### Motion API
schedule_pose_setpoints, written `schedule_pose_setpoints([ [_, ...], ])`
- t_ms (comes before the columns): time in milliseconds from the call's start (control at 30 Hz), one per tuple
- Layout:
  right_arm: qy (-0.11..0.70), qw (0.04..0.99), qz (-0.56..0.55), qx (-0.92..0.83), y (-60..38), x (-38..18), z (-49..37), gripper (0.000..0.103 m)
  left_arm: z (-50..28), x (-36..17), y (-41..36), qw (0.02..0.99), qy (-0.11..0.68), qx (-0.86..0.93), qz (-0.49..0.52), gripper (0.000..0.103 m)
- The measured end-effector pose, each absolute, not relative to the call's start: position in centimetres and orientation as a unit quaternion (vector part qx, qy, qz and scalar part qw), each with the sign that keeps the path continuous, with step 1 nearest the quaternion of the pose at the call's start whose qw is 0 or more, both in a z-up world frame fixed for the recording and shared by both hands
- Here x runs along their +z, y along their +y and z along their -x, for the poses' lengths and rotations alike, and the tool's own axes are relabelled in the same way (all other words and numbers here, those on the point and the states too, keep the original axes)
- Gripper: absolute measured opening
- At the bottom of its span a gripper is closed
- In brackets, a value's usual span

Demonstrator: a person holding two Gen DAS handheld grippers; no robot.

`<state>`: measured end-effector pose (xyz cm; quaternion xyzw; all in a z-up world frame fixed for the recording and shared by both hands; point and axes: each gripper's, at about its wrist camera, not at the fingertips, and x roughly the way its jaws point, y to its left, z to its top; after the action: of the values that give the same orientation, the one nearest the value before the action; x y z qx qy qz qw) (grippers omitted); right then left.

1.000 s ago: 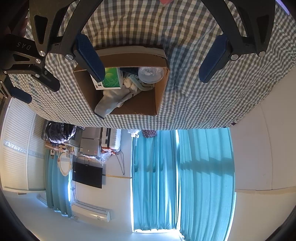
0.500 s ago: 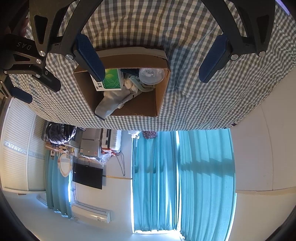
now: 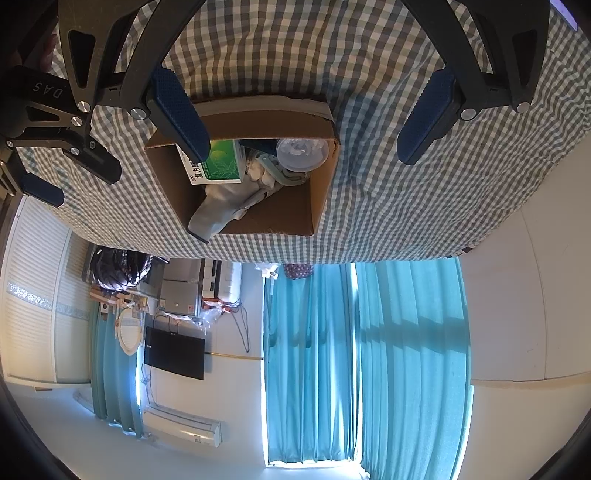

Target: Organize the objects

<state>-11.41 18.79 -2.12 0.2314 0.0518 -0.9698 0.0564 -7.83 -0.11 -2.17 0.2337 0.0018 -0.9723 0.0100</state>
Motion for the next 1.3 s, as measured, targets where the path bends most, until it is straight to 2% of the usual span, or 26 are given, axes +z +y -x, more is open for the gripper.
schedule_pose_setpoints([
  [1300,0.049,0.058,-0.24,-0.968,18.44,-2.73,11.69,0.103,7.92,-2.59,-0.18,0.011,-0.001,-0.971,-0.238,0.103],
])
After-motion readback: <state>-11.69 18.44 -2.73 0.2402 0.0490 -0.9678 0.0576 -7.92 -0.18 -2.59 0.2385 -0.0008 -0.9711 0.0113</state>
